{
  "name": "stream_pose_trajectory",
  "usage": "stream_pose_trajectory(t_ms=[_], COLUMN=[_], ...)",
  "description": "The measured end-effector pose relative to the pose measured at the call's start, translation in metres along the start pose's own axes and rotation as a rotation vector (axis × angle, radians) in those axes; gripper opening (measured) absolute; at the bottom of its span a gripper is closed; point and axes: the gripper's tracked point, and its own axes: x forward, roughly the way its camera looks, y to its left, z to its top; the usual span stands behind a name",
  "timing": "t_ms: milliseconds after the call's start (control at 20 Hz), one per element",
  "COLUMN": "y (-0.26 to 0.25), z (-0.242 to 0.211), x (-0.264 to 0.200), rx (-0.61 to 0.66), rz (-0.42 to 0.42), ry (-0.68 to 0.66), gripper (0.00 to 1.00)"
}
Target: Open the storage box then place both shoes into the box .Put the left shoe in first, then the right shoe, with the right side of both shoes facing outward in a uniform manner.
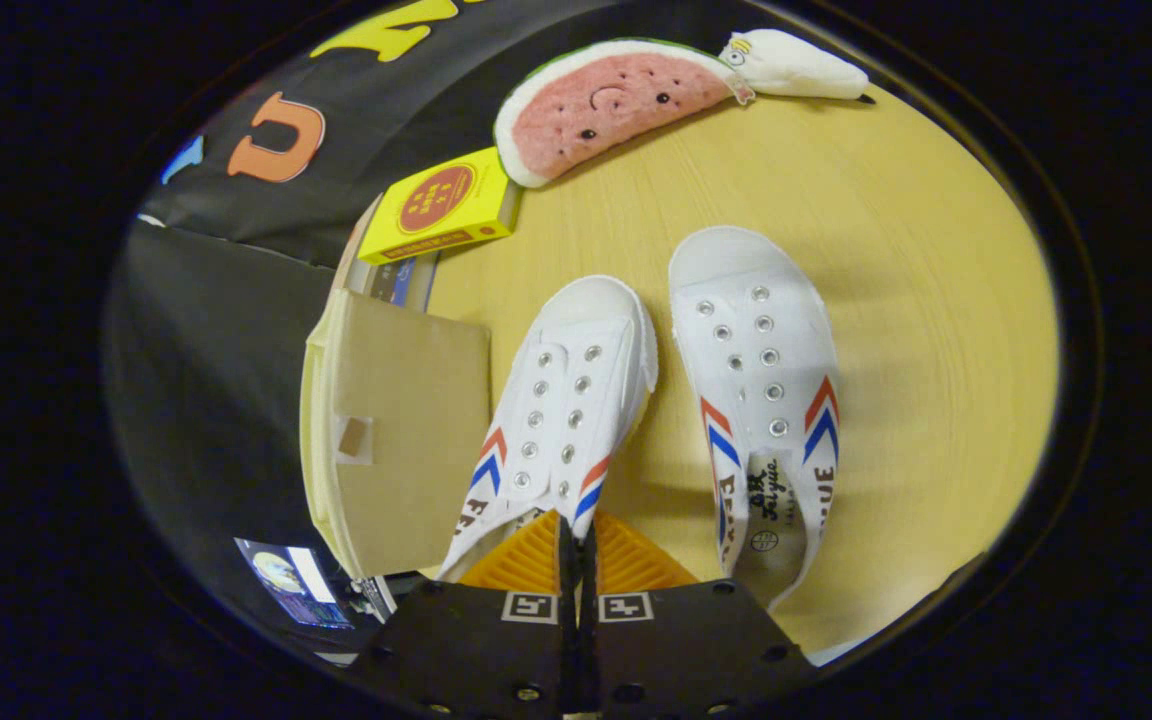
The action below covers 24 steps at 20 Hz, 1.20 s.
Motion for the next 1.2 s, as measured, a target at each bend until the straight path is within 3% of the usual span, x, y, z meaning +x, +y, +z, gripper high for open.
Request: stream_pose_trajectory(t_ms=[350,600,900,1200], y=[0.072,0.147,0.244,0.276], z=[0.009,0.004,-0.016,-0.031], x=[-0.063,-0.071,-0.022,0.056], rx=[-0.126,-0.211,-0.323,-0.348], rz=[-0.034,-0.039,-0.039,-0.134], ry=[-0.142,-0.188,-0.185,-0.227], gripper=[0.0,0.0,0.0,0.0])
